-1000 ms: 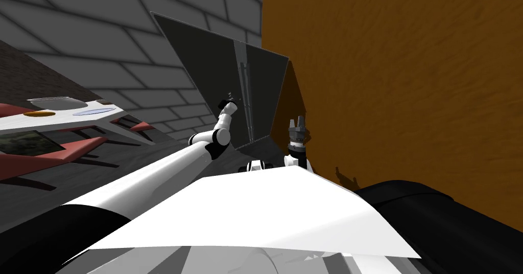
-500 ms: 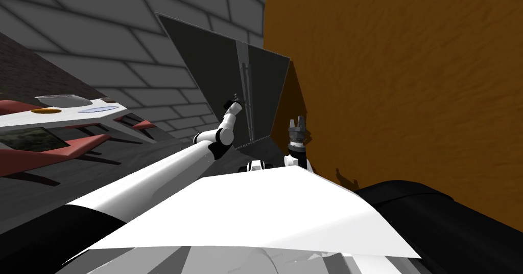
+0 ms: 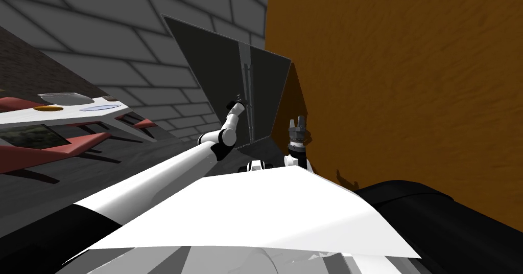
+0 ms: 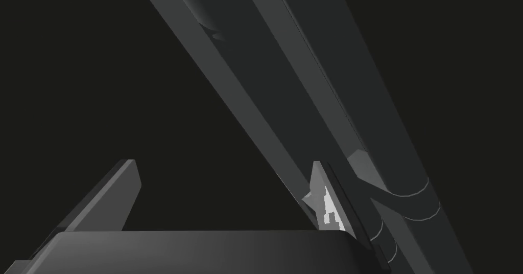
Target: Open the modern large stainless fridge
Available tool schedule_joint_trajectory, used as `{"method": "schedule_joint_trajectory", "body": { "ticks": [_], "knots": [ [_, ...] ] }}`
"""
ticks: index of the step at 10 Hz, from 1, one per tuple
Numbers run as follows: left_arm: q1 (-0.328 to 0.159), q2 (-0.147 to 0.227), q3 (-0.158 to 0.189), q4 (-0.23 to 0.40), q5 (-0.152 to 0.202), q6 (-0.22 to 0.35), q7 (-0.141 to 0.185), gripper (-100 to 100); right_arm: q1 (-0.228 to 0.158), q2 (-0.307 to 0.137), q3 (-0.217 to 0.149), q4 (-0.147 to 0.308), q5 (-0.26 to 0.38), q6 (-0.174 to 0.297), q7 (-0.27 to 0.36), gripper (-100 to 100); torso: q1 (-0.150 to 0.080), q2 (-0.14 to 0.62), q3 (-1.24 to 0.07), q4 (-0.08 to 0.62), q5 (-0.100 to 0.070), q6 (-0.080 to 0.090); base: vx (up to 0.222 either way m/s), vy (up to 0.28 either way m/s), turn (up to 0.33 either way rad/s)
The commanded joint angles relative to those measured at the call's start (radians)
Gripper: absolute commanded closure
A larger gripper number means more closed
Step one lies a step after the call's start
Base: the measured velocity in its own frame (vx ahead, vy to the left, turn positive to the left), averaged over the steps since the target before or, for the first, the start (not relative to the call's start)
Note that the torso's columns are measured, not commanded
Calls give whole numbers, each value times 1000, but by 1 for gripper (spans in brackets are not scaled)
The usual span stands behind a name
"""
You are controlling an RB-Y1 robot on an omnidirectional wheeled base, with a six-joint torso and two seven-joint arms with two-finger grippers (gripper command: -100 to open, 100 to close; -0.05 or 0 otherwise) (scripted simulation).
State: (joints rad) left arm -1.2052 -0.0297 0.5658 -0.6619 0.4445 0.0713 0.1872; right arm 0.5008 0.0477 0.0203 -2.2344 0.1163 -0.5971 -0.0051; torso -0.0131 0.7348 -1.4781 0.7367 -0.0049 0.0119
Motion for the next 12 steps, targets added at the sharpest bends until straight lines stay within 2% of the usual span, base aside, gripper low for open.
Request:
{"method": "schedule_joint_trajectory", "body": {
  "ticks": [1, 2, 3, 4, 5, 6, 7, 8, 9, 10, 12],
  "knots": [
    [2, 1, -2, 2, 2, -3, 1, -100, 0, 0, 0, 0, 0, 0, 0, 0, 4, -1, 0, 0, 1, -4, -7, 7, 23],
    [2, 3, -1, 1, 1, -3, 1, 100, 0, 0, 0, 0, 0, 0, 0, 0, 8, 0, 0, 0, 3, -7, -13, -1, -12],
    [10, 7, -52, -3, 4, 2, 51, 100, 0, 0, 0, 0, 0, 0, 0, 0, 12, 1, 0, 3, 4, -12, -51, 72, -71],
    [10, 7, -65, -3, 4, 2, 58, 100, 0, 0, 0, 0, 0, 0, 0, 0, 19, 4, 2, 3, 6, -13, -45, 110, -32],
    [15, 15, -102, -11, 7, 5, 95, 100, 0, 0, 0, 0, 0, 0, 0, 0, 20, 4, 3, 2, 7, -13, -55, 176, -48],
    [15, 15, -119, -11, 7, 5, 115, 100, 0, 0, 0, 0, 0, 0, 0, 0, 20, 5, 3, 2, 7, -12, -53, 137, -37],
    [15, 15, -128, -11, 7, 5, 115, 100, 0, 0, 0, 0, 0, 0, 0, 0, 14, 4, 3, 2, 5, -12, -26, 49, 8],
    [20, 23, -169, -19, 9, 7, 160, 100, 0, 0, 0, 0, 0, 0, 0, 0, 7, 2, 1, 1, 3, -12, -34, 93, -54],
    [20, 23, -191, -19, 9, 7, 172, 100, 0, 0, 0, 0, 0, 0, 0, 0, 11, 2, 1, 1, 4, -11, -41, 97, -40],
    [24, 31, -223, -27, 12, 10, 209, 100, 0, 0, 0, 0, 0, 0, 0, 0, 13, 3, 2, 1, 5, -12, -41, 131, -61],
    [29, 40, -280, -34, 15, 13, 262, 100, 0, 0, 0, 0, 0, 0, 0, 0, 14, 4, 3, 2, 5, -12, -71, 124, -38]
  ]
}}
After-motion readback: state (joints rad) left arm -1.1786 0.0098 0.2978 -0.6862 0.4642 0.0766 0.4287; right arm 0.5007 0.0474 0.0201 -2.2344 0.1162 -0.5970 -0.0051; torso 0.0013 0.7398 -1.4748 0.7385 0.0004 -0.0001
